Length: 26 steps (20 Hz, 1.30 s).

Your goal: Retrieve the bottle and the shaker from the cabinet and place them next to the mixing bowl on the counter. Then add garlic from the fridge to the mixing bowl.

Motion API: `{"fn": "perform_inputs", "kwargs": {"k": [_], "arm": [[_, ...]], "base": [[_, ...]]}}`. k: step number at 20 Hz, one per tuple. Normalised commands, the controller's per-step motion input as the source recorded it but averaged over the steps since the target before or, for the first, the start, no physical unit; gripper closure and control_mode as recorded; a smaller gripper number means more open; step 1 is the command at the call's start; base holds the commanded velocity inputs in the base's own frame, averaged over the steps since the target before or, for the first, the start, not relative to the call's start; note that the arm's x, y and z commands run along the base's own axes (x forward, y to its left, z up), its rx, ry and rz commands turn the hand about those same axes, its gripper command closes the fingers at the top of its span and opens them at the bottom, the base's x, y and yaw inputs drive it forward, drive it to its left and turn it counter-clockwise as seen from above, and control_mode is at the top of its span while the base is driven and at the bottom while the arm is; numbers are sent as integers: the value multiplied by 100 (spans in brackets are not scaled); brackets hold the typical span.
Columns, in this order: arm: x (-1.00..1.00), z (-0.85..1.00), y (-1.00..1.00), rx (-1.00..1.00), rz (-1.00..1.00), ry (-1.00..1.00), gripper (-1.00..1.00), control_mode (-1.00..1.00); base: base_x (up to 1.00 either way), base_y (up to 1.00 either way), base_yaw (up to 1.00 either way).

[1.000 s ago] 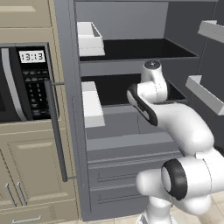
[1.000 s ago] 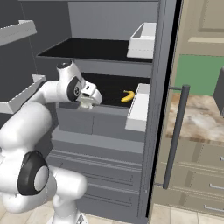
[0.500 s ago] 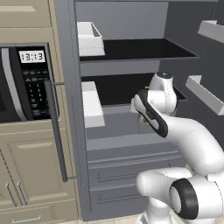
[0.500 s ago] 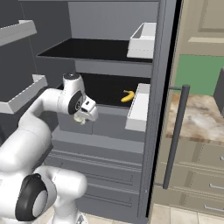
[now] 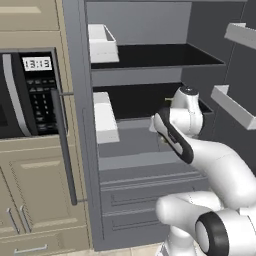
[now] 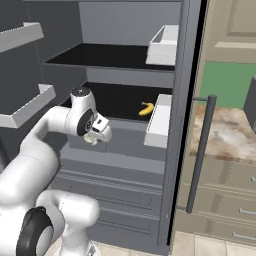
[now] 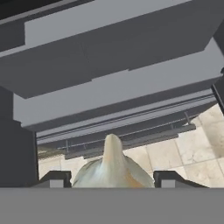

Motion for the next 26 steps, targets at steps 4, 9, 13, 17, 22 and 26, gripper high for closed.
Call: {"fn": "perform_inputs", "kwargs": {"k": [4, 9, 13, 17, 22, 26], "arm": [[0, 0, 0, 0, 0, 0, 100, 100], [0, 0, 0, 0, 0, 0, 100, 100], [0, 0, 0, 0, 0, 0, 100, 100], [0, 0, 0, 0, 0, 0, 100, 100], [0, 0, 0, 0, 0, 0, 100, 100], [0, 0, 0, 0, 0, 0, 100, 100]], "base": [[-82, -7, -20], [-77, 0, -37], [-31, -27, -61], [-11, -25, -81], [0, -34, -87], [2, -47, -83]]}}
